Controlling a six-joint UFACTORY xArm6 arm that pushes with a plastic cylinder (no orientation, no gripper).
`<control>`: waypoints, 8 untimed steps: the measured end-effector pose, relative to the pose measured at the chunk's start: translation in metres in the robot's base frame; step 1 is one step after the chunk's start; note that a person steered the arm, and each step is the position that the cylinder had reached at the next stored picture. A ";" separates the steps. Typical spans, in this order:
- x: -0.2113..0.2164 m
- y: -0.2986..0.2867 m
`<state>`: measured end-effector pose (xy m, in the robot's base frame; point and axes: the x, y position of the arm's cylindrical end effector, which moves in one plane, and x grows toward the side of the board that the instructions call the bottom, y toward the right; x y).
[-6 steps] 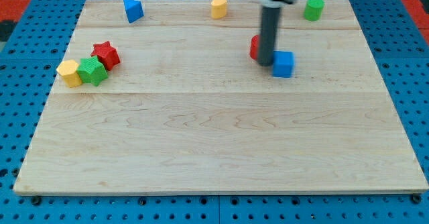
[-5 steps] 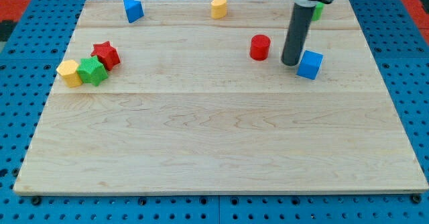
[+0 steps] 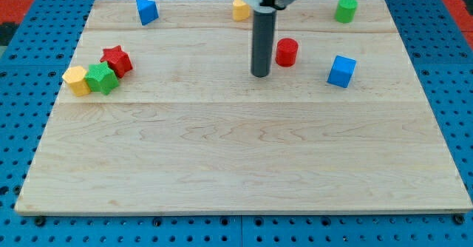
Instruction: Slide the yellow hexagon slightly down and right a bit
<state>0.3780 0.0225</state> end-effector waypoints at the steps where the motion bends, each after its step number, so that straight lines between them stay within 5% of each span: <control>1: -0.015 -0.003; 3: -0.032 -0.019; 5: -0.066 -0.217; 6: -0.055 -0.290; 7: 0.020 -0.296; 8: 0.045 -0.293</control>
<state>0.4228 -0.2702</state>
